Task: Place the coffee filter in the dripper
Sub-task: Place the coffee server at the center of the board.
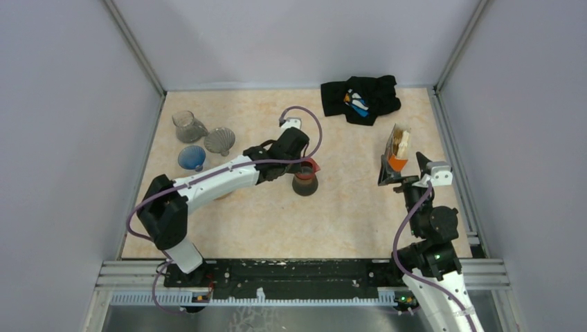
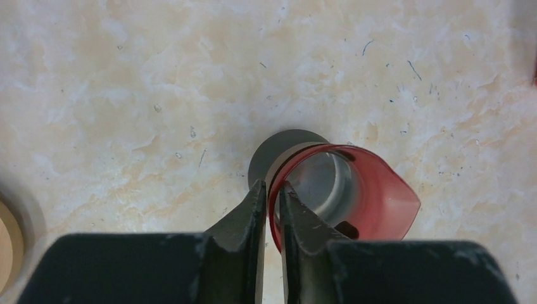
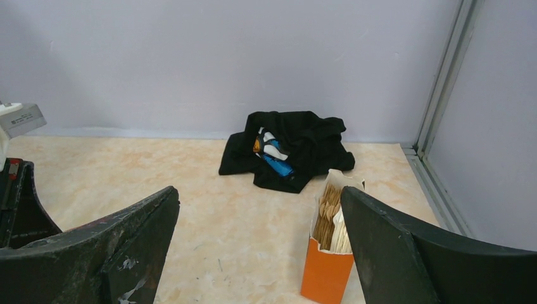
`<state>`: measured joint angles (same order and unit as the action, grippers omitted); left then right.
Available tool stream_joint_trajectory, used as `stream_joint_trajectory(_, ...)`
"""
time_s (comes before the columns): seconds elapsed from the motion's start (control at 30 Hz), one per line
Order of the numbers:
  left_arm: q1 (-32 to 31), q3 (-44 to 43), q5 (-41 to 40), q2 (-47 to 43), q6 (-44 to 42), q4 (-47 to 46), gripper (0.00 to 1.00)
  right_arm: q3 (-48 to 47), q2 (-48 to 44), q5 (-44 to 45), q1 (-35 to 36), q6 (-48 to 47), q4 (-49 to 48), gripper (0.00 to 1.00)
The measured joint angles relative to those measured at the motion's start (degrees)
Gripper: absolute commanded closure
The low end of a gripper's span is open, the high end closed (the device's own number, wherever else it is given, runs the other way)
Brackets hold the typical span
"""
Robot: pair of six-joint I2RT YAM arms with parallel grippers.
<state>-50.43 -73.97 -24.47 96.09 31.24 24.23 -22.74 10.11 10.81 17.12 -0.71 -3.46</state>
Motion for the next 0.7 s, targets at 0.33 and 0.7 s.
stream_joint_trajectory(0.33, 0.0, 0.5, 0.6, -3.6, 0.3, -1.6, 0.50, 0.0, 0.0, 0.0, 0.0, 0.0, 0.0, 0.01)
stream_joint_trajectory(0.7, 0.0, 4.9, -2.8, -12.0, 0.4, -1.6, 0.20, 0.3, 0.0, -0.4, 0.0, 0.0, 0.1, 0.01)
